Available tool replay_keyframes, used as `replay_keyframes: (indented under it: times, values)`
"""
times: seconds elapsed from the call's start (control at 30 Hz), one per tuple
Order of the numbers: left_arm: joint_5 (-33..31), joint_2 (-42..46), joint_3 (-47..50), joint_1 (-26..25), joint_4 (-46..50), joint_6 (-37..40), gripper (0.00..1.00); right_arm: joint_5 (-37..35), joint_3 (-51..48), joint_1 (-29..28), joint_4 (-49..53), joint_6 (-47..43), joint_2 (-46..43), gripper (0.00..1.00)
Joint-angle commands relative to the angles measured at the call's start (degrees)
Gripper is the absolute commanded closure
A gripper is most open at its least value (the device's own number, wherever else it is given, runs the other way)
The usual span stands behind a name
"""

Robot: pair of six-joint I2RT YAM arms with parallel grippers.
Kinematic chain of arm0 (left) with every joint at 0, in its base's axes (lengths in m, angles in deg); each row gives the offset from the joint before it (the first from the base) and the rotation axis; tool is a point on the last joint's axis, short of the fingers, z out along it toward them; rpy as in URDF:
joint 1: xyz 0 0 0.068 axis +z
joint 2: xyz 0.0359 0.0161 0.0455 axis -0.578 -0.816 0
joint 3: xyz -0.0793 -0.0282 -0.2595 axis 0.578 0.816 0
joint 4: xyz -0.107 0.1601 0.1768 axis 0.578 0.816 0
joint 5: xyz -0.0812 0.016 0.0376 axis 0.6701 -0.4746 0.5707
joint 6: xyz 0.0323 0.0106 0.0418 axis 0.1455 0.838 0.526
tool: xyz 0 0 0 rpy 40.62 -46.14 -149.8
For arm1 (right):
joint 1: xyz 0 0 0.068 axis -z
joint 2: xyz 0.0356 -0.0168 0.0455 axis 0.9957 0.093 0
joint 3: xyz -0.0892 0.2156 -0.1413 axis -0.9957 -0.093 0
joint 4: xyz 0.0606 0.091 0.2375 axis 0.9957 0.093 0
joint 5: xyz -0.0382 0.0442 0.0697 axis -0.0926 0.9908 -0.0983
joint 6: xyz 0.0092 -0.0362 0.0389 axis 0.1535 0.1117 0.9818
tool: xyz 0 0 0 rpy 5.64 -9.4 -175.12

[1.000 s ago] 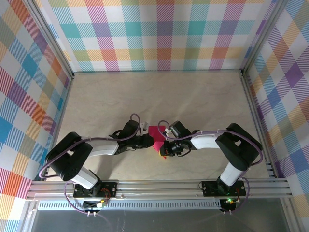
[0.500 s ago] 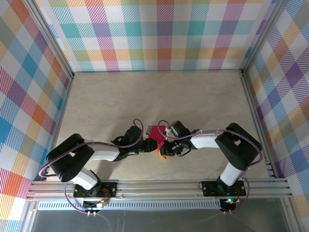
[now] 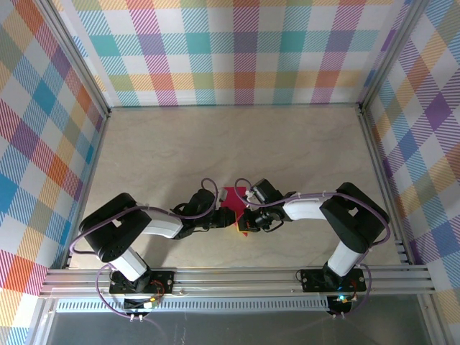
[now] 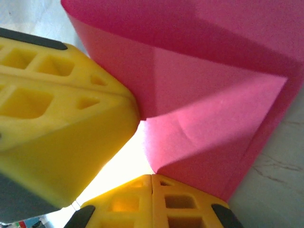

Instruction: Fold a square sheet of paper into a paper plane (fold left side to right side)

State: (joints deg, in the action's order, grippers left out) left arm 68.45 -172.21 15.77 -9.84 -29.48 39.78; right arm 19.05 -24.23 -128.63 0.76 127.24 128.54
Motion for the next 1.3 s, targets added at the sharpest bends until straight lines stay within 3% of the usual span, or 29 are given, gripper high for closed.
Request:
replay_keyframes:
  times: [0.0,0.4,1.0,1.27]
  values:
    - [-1.11,-1.57,-1.18,-0.62,0.48,-1.04,0.93,-8.38,-1.64,0.11,8.96,-1.51,3.15,1.0]
    - [-4.65,-1.28,-1.36,0.35,5.84,-1.26,0.96,-8.78,-1.45,0.11,11.22,-2.04,2.61,1.0]
    - [-1.57,-0.74,-1.92,15.04,10.04,6.72,0.95,-7.74,-1.64,0.11,10.66,-1.82,2.59,1.0]
    - [0.35,6.33,-3.89,17.15,16.38,9.65,0.95,-6.96,-1.54,0.11,9.8,-1.4,2.06,1.0]
